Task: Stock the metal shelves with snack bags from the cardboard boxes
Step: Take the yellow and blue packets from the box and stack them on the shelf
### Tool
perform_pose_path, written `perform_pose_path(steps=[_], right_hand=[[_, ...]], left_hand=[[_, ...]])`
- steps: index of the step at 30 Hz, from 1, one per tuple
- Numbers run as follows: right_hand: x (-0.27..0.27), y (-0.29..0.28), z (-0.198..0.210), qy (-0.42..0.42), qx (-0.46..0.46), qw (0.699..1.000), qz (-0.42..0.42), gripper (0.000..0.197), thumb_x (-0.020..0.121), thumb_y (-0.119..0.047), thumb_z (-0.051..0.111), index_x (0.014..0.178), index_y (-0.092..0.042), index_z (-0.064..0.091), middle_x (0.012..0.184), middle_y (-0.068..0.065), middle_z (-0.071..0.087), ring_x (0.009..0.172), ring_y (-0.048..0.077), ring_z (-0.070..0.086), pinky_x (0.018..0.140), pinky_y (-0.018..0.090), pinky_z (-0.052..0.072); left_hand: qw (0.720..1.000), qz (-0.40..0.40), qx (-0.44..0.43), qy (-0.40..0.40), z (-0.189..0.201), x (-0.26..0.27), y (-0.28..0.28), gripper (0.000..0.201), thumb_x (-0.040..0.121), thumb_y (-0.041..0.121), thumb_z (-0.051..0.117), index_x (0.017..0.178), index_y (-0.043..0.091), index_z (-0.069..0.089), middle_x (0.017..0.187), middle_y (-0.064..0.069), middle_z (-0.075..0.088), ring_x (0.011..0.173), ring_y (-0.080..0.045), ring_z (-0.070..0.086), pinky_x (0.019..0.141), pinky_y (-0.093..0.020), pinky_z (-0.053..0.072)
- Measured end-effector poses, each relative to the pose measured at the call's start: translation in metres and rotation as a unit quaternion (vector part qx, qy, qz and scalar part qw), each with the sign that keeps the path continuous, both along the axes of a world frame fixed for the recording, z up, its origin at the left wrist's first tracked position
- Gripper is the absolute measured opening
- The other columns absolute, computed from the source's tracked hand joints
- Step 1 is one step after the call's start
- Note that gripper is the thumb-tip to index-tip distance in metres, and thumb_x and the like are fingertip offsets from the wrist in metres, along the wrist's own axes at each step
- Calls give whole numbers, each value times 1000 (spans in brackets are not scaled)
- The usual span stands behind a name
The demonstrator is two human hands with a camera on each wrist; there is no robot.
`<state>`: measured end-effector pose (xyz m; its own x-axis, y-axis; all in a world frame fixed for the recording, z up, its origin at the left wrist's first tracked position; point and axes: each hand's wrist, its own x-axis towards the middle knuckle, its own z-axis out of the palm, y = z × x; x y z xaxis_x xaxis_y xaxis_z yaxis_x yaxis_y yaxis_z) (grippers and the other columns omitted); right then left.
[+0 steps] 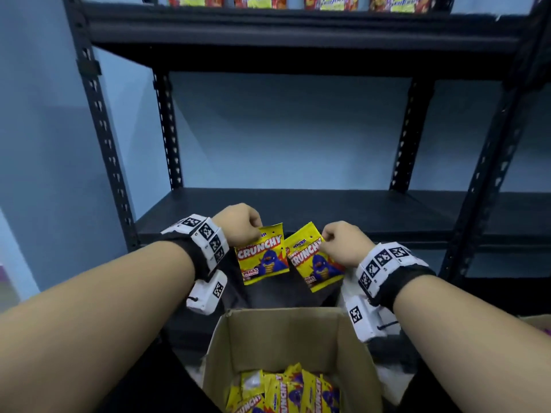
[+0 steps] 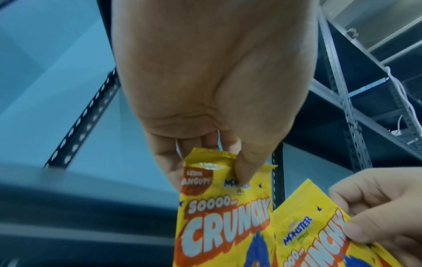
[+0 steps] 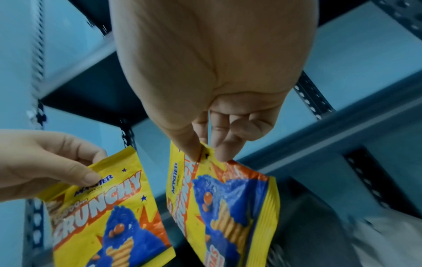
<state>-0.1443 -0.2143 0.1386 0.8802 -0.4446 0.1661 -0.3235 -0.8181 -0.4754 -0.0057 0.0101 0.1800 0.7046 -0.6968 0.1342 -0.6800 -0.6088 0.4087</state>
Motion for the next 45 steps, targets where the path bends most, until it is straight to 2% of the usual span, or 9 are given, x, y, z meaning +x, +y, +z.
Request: perform_pose_path(steps=[8, 11, 16, 19, 23, 33, 38, 42, 45], right_hand=[[28, -32, 41, -135, 48, 990, 9, 20, 93, -21, 62, 81, -6, 57, 80, 14, 68, 82, 34, 65, 68, 37, 49], [43, -41, 40, -161, 78, 984, 3, 21, 95, -22, 60, 77, -15, 53, 77, 6, 64, 79, 31, 63, 64, 33, 44], [62, -59, 37, -169, 106, 980, -11, 20, 99, -22, 62, 95, -3, 63, 89, 13, 69, 87, 32, 65, 68, 33, 45], [70, -69, 31, -201, 143, 968, -49, 13, 96, -21, 66, 86, -14, 61, 87, 6, 70, 87, 28, 67, 70, 31, 47], [82, -78, 23, -243, 174, 953, -55, 19, 94, -19, 70, 106, -18, 56, 85, 2, 70, 82, 18, 69, 73, 33, 52], [125, -105, 8, -133, 90, 987, -26, 6, 91, -24, 72, 88, -19, 70, 72, -8, 59, 70, 13, 57, 54, 13, 36], [128, -117, 5, -6, 61, 997, 42, 49, 75, -59, 84, 109, -28, 68, 93, -10, 59, 85, 11, 58, 68, 24, 42], [131, -117, 1, 95, 15, 993, 71, 69, 76, -72, 74, 136, -41, 59, 134, 0, 53, 130, 23, 46, 109, 42, 43], [131, -114, 3, 145, -2, 987, 66, 68, 83, -72, 66, 145, -49, 49, 146, 3, 43, 142, 29, 29, 117, 51, 33]], left_hand=[[993, 73, -85, -35, 26, -27, 10, 6, 99, 24, 61, 94, 26, 65, 92, 8, 73, 81, -5, 70, 66, -22, 56], [991, 91, -85, -48, 28, -31, 2, 6, 100, 24, 61, 96, 26, 64, 93, 9, 72, 82, -6, 70, 67, -22, 57], [986, 108, -93, -81, 39, -10, -25, 7, 98, 19, 64, 101, 21, 58, 94, 3, 67, 80, -11, 66, 62, -22, 52], [987, 117, -83, -72, 43, 15, -45, 13, 97, 9, 56, 102, 18, 49, 95, -1, 61, 79, -16, 61, 59, -24, 43], [992, 98, -57, -45, 38, 55, -75, 16, 98, 4, 46, 107, 16, 51, 96, 0, 59, 76, -12, 57, 58, -24, 42], [998, 49, 13, -30, 8, 147, -128, 23, 97, 2, 47, 92, 23, 55, 92, -1, 64, 72, -14, 61, 59, -26, 48], [995, -24, 102, 5, 8, 160, -133, 14, 98, 31, 62, 109, 29, 70, 112, 10, 69, 97, -8, 63, 83, -26, 50], [980, -75, 183, -8, 8, 150, -116, 67, 78, 77, 66, 131, 35, 65, 123, 15, 54, 116, -9, 52, 107, -34, 43], [968, -87, 236, -17, -4, 147, -101, 88, 72, 85, 64, 146, 39, 52, 147, 7, 51, 133, -17, 51, 114, -38, 40]])
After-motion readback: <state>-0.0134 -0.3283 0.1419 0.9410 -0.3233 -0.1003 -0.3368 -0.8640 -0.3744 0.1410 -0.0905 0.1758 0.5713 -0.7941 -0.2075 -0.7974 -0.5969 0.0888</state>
